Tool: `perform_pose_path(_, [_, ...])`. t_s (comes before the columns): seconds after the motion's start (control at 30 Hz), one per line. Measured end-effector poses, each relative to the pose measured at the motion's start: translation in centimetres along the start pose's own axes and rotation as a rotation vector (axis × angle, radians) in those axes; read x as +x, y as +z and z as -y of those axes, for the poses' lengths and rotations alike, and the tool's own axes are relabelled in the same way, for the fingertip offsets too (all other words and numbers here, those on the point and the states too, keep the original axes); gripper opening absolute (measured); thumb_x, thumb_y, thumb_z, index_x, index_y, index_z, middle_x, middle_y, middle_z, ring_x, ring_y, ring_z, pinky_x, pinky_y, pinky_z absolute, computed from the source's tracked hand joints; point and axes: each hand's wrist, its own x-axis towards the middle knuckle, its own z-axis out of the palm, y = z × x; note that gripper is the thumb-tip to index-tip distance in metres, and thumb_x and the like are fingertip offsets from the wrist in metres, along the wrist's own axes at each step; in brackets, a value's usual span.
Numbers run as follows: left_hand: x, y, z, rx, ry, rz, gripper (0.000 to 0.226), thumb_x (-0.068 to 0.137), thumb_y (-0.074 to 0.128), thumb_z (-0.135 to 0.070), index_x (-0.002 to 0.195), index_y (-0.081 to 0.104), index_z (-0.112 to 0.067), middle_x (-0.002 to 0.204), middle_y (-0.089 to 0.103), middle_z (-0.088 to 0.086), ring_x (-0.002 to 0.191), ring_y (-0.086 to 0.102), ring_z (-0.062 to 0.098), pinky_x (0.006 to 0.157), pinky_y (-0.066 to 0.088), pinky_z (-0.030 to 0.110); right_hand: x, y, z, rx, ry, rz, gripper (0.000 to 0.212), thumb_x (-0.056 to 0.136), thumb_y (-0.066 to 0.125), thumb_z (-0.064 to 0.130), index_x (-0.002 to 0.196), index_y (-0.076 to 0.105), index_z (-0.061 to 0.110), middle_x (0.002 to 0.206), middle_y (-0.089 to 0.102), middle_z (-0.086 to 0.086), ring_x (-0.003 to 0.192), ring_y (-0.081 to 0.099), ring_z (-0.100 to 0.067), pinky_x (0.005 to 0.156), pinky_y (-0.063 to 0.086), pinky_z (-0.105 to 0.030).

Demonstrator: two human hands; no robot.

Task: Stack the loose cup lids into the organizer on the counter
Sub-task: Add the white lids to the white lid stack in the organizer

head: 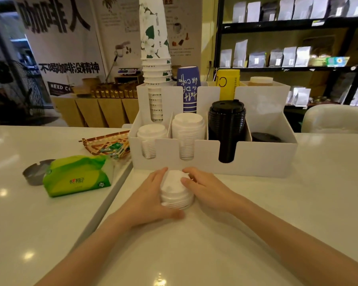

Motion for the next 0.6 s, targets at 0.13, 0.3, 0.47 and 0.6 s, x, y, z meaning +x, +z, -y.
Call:
perform_pose_path(0.13, [0.0,0.3,0.2,-0.011,0.007,-0.026,0.112,0.057,0.073,-0.055,0.142,0.005,-0.027,0.151,0.018,-0.004,0.134,0.026,0.012,0.105,0.024,0.024,0.1,0.3,-0.1,0.043,0.015,-0.026,0.042,0.089,0.039,0.041,0.127,0.043,0.023,0.114,0.061,-0.001,0.102,0.056,-0.02,0.094,0.043,-0.042])
perform_pose_path(0.3, [0.2,0.2,0.2,-0.014,0.031,-0.076,0.108,0.058,0.074,-0.053,0.141,0.012,-0.025,0.15,0.023,-0.005,0.133,0.027,0.011,0.103,0.022,0.021,0.5,0.5,-0.2,0.167,0.035,-0.034,0.03,0.089,0.043,0.035,0.116,0.052,0.023,0.11,0.062,0.001,0.098,0.056,-0.017,0.086,0.044,-0.031])
perform_pose_path(0.47, [0.4,-1.0,-0.2,-0.045,0.101,-0.191,0.1,0.058,0.077,-0.045,0.138,0.021,-0.025,0.146,0.03,-0.006,0.127,0.03,0.006,0.099,0.021,0.017,1.2,-0.8,0.8,0.297,0.035,-0.062,0.032,0.089,0.046,0.032,0.117,0.056,0.021,0.117,0.06,0.002,0.108,0.054,-0.012,0.089,0.039,-0.025])
perform_pose_path(0.6, [1.2,-3.3,-0.6,-0.045,0.168,-0.309,0.092,0.058,0.076,-0.047,0.134,0.026,-0.029,0.139,0.034,-0.009,0.114,0.027,-0.002,0.096,0.025,0.018,2.2,-2.6,2.7,0.297,-0.054,-0.108,0.03,0.089,0.045,0.033,0.117,0.054,0.026,0.114,0.06,0.007,0.106,0.053,-0.008,0.084,0.04,-0.02])
